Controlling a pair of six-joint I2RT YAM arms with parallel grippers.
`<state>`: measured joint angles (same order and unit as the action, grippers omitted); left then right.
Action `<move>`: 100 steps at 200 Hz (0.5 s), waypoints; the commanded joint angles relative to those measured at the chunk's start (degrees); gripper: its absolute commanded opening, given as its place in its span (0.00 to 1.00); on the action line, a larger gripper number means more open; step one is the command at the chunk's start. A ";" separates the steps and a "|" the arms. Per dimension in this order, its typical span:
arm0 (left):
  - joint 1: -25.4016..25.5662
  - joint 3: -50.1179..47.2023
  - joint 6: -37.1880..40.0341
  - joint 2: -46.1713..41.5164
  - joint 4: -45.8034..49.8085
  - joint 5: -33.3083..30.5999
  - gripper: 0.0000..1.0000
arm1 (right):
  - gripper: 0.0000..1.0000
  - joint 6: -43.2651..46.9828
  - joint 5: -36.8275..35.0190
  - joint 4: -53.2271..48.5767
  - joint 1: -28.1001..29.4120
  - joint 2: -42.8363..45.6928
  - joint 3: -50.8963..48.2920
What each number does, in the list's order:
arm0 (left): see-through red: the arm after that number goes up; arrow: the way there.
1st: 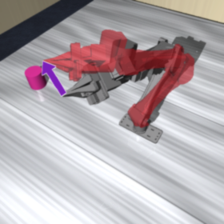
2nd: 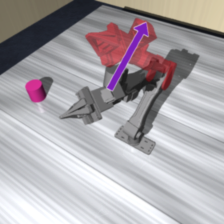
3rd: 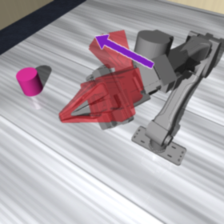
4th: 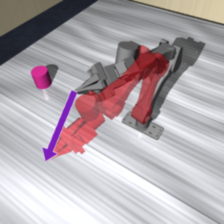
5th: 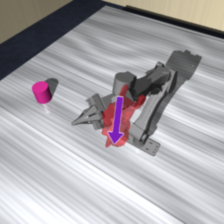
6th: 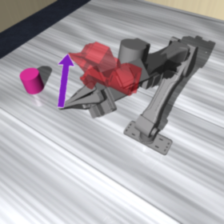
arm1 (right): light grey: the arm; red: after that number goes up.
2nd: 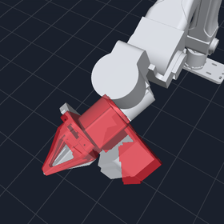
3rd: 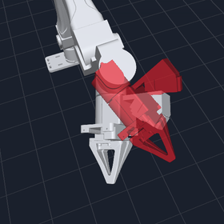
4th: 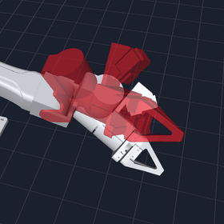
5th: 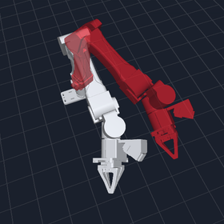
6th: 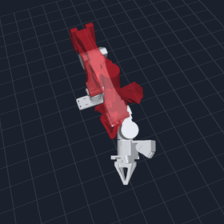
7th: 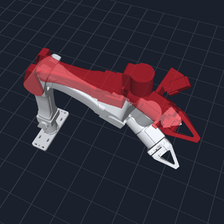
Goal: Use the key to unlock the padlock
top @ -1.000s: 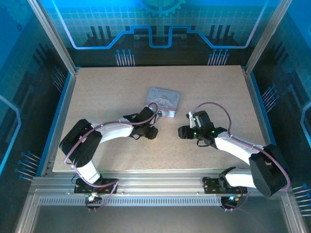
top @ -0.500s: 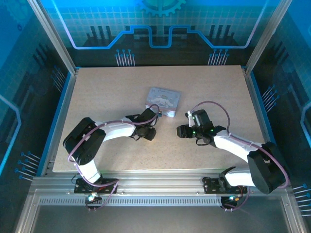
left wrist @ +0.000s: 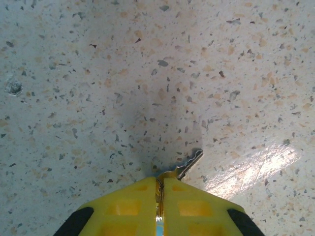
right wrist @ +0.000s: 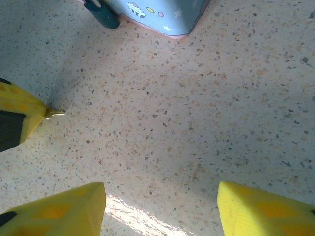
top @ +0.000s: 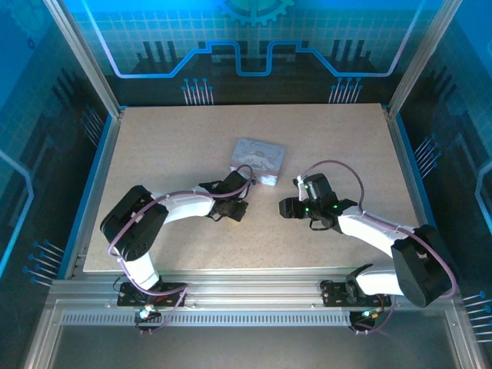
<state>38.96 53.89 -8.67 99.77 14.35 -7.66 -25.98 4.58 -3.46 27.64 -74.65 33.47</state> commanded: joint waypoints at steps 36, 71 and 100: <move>0.42 -6.41 -0.11 -3.56 -5.48 2.46 0.02 | 0.60 -7.43 7.99 7.26 -0.04 -2.49 -0.05; 0.37 -8.90 -1.08 -4.40 -8.76 3.70 0.00 | 0.55 -12.63 13.58 13.00 0.59 -7.26 0.32; -0.22 -11.43 -2.87 -5.05 -12.00 5.41 0.00 | 0.51 -14.86 15.31 14.27 2.80 -10.62 2.36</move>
<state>38.96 45.63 -9.28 95.48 4.03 -5.72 -37.15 16.01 7.73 28.25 -83.20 33.52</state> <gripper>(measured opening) 0.045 0.518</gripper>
